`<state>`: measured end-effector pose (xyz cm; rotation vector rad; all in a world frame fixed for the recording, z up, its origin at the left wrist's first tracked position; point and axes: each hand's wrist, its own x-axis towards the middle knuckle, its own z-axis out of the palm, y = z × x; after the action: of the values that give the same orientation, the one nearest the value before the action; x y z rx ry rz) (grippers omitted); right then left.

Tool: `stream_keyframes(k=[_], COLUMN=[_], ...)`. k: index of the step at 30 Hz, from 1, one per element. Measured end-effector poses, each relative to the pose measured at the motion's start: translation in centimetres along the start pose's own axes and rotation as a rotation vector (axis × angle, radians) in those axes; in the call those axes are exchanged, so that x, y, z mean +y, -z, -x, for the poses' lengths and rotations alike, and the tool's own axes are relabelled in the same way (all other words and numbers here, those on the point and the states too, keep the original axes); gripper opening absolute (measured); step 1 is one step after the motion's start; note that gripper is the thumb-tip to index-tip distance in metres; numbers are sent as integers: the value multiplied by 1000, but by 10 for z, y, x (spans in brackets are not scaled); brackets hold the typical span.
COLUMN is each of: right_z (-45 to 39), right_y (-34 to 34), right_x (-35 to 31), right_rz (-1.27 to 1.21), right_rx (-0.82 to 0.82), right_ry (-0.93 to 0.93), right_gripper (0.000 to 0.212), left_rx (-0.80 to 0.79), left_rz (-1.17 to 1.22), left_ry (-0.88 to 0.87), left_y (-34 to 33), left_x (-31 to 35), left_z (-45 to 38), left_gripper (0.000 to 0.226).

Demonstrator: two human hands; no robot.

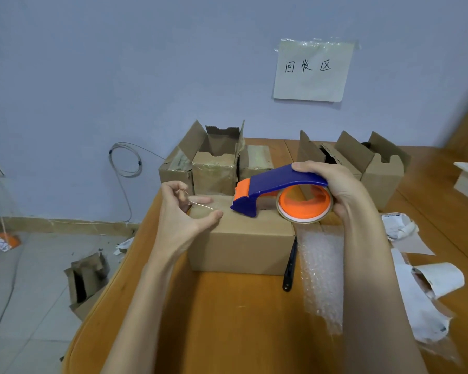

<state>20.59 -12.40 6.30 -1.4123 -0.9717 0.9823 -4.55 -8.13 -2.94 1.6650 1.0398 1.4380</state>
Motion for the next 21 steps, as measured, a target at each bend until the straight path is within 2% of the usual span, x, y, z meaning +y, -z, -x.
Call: stream_keyframes(k=[4, 9, 16, 21], right_z=[-1, -3, -1, -2], right_y=[-4, -5, -2, -1], right_x=[0, 0, 3, 4], right_rz=[36, 68, 40, 27], right_rx=[28, 33, 32, 24], right_ry=[9, 18, 0, -7], right_gripper=[12, 21, 10, 11], left_rx=[-64, 91, 170, 176], left_rz=[70, 226, 313, 264], left_ry=[71, 185, 316, 379], left_y=[10, 11, 9, 9], left_x=[3, -2, -1, -8], left_z=[-5, -9, -14, -8], left_gripper=[56, 12, 27, 29])
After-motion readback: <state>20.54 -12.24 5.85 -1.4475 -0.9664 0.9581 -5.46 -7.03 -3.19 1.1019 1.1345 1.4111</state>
